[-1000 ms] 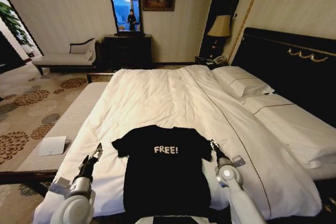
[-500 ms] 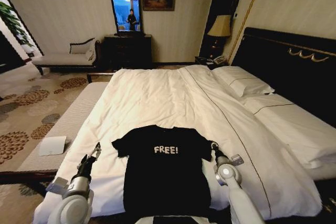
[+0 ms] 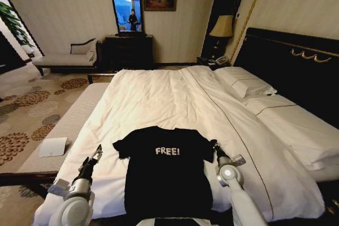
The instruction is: Fold the clothes on the bed.
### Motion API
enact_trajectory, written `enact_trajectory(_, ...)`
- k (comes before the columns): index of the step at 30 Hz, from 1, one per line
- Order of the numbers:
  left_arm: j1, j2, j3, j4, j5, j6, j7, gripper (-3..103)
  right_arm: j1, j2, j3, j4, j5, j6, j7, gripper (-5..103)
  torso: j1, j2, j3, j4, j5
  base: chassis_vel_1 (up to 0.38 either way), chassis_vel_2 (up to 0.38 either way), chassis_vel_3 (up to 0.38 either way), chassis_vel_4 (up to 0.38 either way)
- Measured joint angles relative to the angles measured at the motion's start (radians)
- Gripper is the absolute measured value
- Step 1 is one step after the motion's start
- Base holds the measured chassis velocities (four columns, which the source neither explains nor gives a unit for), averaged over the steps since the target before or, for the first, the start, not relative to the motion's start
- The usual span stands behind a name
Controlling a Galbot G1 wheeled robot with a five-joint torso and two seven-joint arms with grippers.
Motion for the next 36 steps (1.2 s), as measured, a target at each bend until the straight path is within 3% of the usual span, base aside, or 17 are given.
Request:
enact_trajectory(4,0.005,-0.003,0.000,-0.002,0.002,0.000,-0.001,100,-0.005,0.002,-0.040,0.025,-0.040,0.026,-0.103,0,0.000,0.000,0.000,0.0000,-0.0001,0.000,0.000,0.000,0.000)
enact_trajectory(12,0.017,-0.007,-0.004,0.001,0.003,-0.004,-0.001,100,0.001,0.020,-0.109,0.041,-0.081,0.046,-0.162,0,0.000,0.000,0.000,0.0001,-0.0001,0.000,0.000,0.000,0.000)
enact_trajectory(36,0.030,-0.027,0.016,-0.011,0.045,-0.008,-0.002,100,0.044,0.076,-0.257,-0.057,-0.151,0.056,-0.161,0,0.000,0.000,0.000,0.0000,0.0000,0.000,0.000,0.000,0.000)
